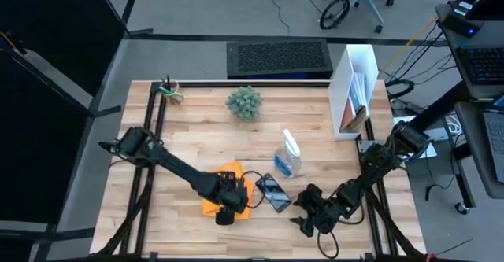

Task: Apply microfiber cloth
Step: Wipe the pink cellphone with the orange microfiber cloth

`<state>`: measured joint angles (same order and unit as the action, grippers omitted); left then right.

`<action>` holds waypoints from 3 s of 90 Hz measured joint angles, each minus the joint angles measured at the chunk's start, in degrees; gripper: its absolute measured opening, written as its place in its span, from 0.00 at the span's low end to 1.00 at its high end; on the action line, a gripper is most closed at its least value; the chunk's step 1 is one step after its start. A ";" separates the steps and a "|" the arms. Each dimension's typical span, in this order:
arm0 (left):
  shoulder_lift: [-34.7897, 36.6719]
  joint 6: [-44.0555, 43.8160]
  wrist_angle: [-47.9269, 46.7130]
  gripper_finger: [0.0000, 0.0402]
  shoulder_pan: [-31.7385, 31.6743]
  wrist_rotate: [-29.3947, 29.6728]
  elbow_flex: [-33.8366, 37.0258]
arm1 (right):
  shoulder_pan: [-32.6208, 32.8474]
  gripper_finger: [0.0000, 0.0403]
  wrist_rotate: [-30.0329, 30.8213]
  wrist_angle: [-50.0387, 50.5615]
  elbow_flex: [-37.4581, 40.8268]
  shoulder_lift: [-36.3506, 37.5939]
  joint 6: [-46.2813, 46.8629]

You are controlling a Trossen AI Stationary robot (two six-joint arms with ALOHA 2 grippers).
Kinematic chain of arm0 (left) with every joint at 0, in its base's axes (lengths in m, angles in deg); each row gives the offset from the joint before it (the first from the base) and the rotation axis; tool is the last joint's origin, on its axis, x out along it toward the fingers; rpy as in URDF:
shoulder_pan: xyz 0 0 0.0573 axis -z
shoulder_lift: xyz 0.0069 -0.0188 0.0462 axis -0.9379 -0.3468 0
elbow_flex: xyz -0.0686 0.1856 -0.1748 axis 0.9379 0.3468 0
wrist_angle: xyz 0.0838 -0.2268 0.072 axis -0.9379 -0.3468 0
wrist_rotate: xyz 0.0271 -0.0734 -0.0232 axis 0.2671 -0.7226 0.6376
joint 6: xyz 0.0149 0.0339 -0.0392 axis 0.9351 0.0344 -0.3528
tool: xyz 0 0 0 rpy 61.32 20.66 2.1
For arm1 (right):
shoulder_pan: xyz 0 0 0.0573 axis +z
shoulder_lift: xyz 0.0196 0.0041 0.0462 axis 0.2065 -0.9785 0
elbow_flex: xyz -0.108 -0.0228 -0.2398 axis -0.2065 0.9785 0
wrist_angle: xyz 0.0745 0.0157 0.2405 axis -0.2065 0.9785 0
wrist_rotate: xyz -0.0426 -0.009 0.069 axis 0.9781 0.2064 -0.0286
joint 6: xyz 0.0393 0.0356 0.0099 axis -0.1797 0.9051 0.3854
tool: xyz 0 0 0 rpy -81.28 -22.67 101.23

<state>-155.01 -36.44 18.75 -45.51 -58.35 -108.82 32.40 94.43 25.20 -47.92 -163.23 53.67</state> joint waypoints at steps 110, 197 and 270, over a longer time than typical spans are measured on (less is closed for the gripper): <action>1.70 18.61 23.28 0.00 -8.13 10.67 -1.41 | -3.87 0.48 9.62 -7.12 -1.46 -6.95 -8.72; -3.51 0.01 23.32 0.00 0.40 5.14 -2.61 | -6.69 0.08 0.67 1.72 -1.19 -1.90 -26.79; -5.36 13.73 29.81 0.00 -1.52 1.56 -6.66 | -1.95 0.08 4.69 -8.53 -1.50 -7.17 -8.73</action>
<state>-160.37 -22.71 48.56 -47.03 -56.79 -115.47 30.45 99.12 16.68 -49.42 -170.41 44.94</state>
